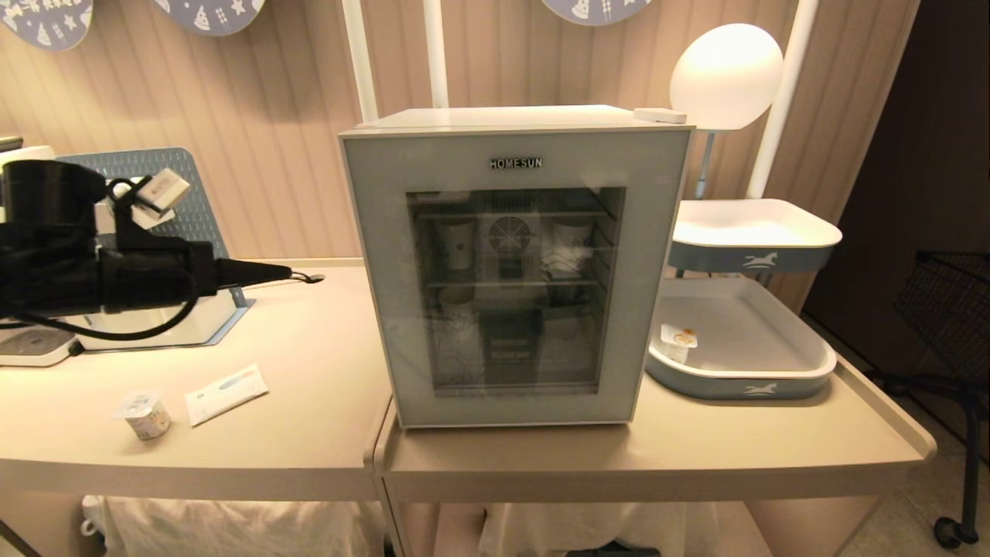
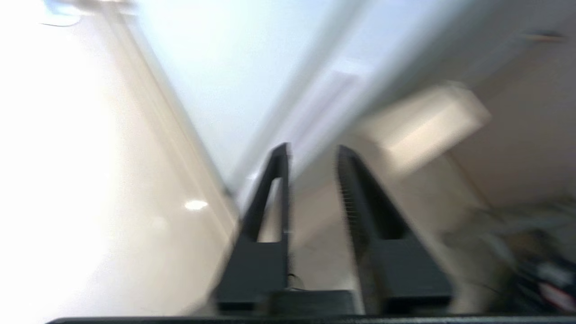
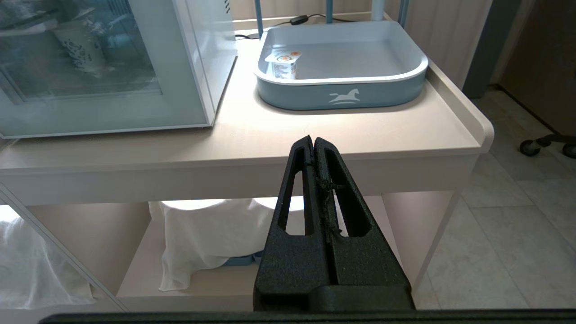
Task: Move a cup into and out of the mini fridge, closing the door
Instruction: Open the freezer door
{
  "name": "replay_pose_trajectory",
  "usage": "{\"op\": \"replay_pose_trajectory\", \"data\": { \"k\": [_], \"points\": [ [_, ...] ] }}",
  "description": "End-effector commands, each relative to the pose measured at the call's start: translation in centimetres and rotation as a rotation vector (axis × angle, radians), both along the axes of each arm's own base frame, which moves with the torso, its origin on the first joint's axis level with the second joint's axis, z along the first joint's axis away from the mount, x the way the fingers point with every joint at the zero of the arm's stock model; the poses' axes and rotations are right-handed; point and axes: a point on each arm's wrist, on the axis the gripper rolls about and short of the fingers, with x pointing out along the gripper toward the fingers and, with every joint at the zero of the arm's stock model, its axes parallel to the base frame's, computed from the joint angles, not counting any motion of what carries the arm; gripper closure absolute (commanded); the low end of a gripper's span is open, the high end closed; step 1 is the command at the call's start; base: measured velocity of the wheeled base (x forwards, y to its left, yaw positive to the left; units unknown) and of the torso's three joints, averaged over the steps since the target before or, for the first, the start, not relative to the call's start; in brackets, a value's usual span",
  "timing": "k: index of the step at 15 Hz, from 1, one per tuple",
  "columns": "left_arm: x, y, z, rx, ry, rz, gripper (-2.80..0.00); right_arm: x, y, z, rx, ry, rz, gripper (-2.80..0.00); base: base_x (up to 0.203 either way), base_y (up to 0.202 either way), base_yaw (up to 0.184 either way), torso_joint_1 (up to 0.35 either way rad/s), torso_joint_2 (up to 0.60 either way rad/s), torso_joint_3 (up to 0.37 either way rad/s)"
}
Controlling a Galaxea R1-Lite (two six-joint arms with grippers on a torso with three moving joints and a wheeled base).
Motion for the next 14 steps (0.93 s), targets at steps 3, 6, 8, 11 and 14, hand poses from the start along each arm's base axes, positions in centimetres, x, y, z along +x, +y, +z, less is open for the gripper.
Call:
{"op": "replay_pose_trajectory", "data": {
  "k": [3,6,8,11,14],
  "points": [
    [3.5,-1.0,-4.9,0.027,0.040,0.023,-2.80,0.0,0.0,0.0,0.000,0.001,0.000,0.00,0.000,0.000,0.000,0.000,0.00,0.000],
    [4.3,-1.6,-6.6,-0.049,0.024,-0.109,-2.80,0.0,0.0,0.0,0.000,0.001,0.000,0.00,0.000,0.000,0.000,0.000,0.00,0.000],
    [3.9,-1.7,-7.2,-0.091,0.017,-0.180,-2.80,0.0,0.0,0.0,0.001,0.001,0.000,0.00,0.000,0.000,0.000,0.000,0.00,0.000],
    [2.8,-2.0,-7.6,-0.116,-0.023,-0.248,-2.80,0.0,0.0,0.0,0.000,0.001,0.000,0.00,0.000,0.000,0.000,0.000,0.00,0.000],
    [2.1,-2.5,-7.4,-0.147,-0.073,-0.348,-2.80,0.0,0.0,0.0,0.000,0.001,0.000,0.00,0.000,0.000,0.000,0.000,0.00,0.000]
  ]
}}
